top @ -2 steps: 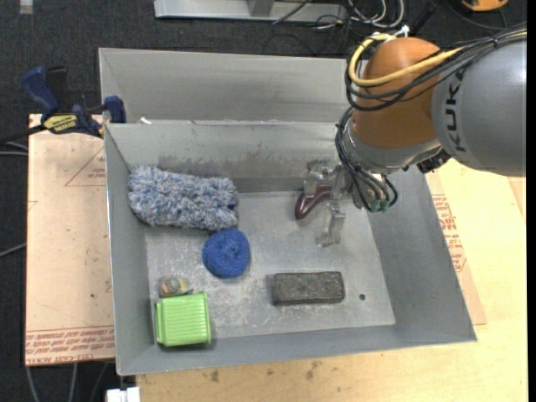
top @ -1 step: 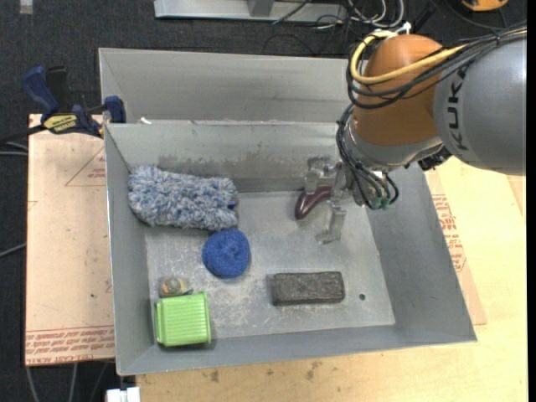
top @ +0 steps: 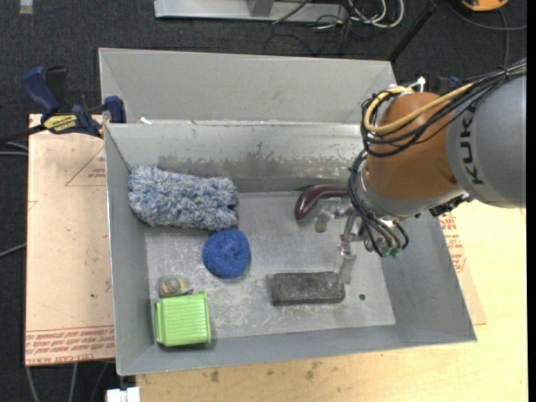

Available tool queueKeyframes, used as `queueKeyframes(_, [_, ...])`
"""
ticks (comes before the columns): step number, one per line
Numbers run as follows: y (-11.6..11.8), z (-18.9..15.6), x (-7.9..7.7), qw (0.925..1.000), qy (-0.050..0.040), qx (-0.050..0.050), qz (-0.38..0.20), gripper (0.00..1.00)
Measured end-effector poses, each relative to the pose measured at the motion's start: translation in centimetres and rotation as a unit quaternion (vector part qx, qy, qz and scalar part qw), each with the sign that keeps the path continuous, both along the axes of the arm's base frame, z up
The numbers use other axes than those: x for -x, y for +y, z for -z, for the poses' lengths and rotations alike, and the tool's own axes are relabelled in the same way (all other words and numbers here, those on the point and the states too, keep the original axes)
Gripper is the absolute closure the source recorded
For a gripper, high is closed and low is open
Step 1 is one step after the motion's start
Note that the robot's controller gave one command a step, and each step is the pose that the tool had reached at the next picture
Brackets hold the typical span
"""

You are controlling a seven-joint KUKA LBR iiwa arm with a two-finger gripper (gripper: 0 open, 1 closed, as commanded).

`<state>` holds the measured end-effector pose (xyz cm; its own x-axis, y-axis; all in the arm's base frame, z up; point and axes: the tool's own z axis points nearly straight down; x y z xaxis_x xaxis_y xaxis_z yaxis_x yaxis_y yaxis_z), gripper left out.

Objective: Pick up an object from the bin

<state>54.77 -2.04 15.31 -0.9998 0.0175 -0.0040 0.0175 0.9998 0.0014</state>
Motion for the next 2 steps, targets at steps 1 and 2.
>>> queueKeyframes(1, [0.8,2.8,1.1,0.9987,0.0036,0.001,-0.050,0.00])
queueKeyframes(2, [-1.4,6.8,5.4,0.9999,0.0008,-0.001,0.013,1.00])
